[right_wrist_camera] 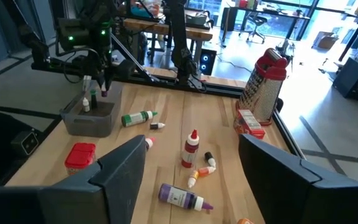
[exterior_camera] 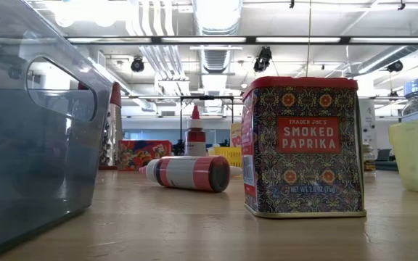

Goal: Pick & Place Kitchen Items
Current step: Put the small violet food coloring bottle into the black bin

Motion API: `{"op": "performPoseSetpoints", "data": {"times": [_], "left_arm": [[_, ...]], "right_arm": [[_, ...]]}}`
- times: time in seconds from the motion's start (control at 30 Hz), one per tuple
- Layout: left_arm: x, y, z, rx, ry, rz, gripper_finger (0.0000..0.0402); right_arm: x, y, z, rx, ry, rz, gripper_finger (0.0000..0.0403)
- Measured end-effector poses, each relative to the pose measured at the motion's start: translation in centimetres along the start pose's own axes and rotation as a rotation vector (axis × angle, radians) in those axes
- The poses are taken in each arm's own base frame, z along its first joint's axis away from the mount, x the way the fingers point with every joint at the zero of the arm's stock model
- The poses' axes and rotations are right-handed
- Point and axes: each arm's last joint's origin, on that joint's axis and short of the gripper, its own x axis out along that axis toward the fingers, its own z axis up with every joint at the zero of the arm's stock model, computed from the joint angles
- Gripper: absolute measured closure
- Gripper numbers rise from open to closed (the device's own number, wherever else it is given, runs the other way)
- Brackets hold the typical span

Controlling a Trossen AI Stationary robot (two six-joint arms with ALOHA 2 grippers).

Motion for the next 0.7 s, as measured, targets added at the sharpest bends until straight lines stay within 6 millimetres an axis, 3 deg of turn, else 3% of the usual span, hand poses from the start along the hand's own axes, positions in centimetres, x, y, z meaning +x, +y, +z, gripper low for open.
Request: {"op": "performPoseSetpoints", "data": {"times": [0.37,0.7], "left_arm": [[0.1,-0.1,0.1,-0.007,-0.011,-0.010,0.0325],[1.6,0.1,-0.2,-0.013,-0.007,-0.031,0.0325]], "right_arm": [[0.0,0.0,0.0,0.002,0.000,0.000,0.0107],[0.0,0.0,0.0,-0.003,0.000,0.000,0.0070]]}}
